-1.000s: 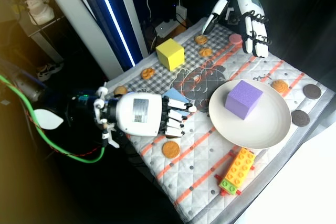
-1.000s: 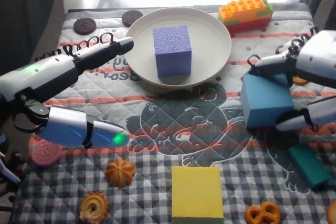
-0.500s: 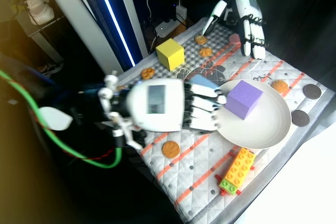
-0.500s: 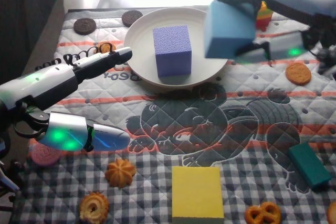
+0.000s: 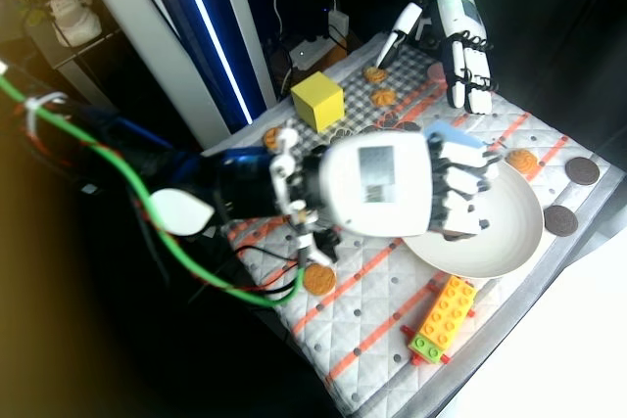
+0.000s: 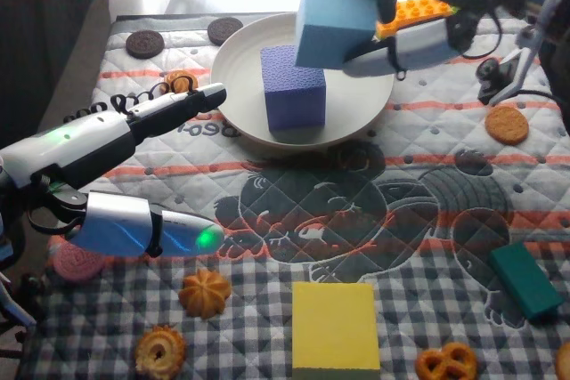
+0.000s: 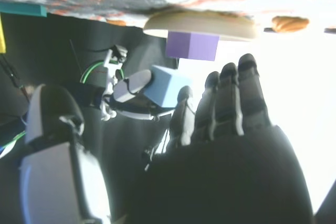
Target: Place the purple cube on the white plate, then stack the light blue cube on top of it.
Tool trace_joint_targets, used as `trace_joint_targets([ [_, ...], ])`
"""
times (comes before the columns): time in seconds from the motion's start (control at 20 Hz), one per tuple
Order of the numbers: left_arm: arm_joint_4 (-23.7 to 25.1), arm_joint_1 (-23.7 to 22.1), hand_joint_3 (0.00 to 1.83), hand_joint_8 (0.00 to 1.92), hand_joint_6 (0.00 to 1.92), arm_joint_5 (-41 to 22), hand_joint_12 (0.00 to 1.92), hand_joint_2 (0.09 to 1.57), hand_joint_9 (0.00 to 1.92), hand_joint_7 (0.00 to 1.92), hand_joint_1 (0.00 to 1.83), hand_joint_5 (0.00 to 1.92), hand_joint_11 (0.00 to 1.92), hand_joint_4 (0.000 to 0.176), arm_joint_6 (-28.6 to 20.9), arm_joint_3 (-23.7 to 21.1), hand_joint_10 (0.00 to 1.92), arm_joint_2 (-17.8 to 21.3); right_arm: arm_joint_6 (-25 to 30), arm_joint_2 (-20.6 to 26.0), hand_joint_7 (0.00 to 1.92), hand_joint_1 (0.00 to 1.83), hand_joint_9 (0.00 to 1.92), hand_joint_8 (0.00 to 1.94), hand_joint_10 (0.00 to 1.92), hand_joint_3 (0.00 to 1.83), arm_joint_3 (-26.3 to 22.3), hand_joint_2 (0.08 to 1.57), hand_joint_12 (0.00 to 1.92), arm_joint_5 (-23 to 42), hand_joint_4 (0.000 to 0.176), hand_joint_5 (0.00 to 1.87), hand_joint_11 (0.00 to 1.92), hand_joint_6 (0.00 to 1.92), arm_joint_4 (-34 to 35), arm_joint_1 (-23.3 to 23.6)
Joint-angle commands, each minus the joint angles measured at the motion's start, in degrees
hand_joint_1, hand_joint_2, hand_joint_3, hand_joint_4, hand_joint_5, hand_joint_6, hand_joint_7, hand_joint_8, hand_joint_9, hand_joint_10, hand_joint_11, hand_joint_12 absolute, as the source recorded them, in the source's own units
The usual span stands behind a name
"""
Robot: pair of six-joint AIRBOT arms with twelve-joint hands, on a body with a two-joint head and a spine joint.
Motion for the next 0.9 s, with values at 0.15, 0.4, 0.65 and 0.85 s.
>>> trace_joint_targets([
  [0.15,0.04,-0.33,0.00,0.00,0.00,-5.67,0.01,0.80,0.05,0.00,0.71,0.00,0.01,0.176,-0.65,0.53,0.00,-0.54,0.30,-1.86,1.09,1.38,1.03,0.80,1.11,0.00,1.43,1.08,1.20,4.21,0.000,0.95,0.83,0.83,0.83,2.23],
  [0.4,0.04,-0.33,0.00,0.00,0.00,-5.05,0.02,0.79,0.05,0.00,0.73,0.00,0.02,0.176,-0.85,0.84,0.01,-1.15,0.30,-3.79,1.13,1.39,1.01,0.77,1.12,0.00,1.70,1.07,1.19,2.46,0.000,0.97,0.74,0.79,-3.02,4.34],
  [0.65,0.44,-0.30,0.00,0.00,0.00,-5.32,0.04,0.77,0.10,0.00,0.73,0.00,0.05,0.176,-1.98,0.72,0.02,-1.19,0.28,-3.87,1.03,1.39,0.97,0.95,1.25,0.00,1.88,1.10,1.32,0.54,0.000,0.95,0.78,0.72,-4.36,4.34],
  [0.85,0.75,-0.27,0.00,0.00,0.00,-5.38,0.05,0.77,0.06,0.00,0.72,0.00,0.02,0.176,-2.00,0.48,0.00,-1.17,0.28,-3.86,1.03,1.39,0.96,0.95,1.27,0.00,2.26,1.10,1.40,-0.56,0.000,0.98,0.71,0.71,-4.47,4.33],
])
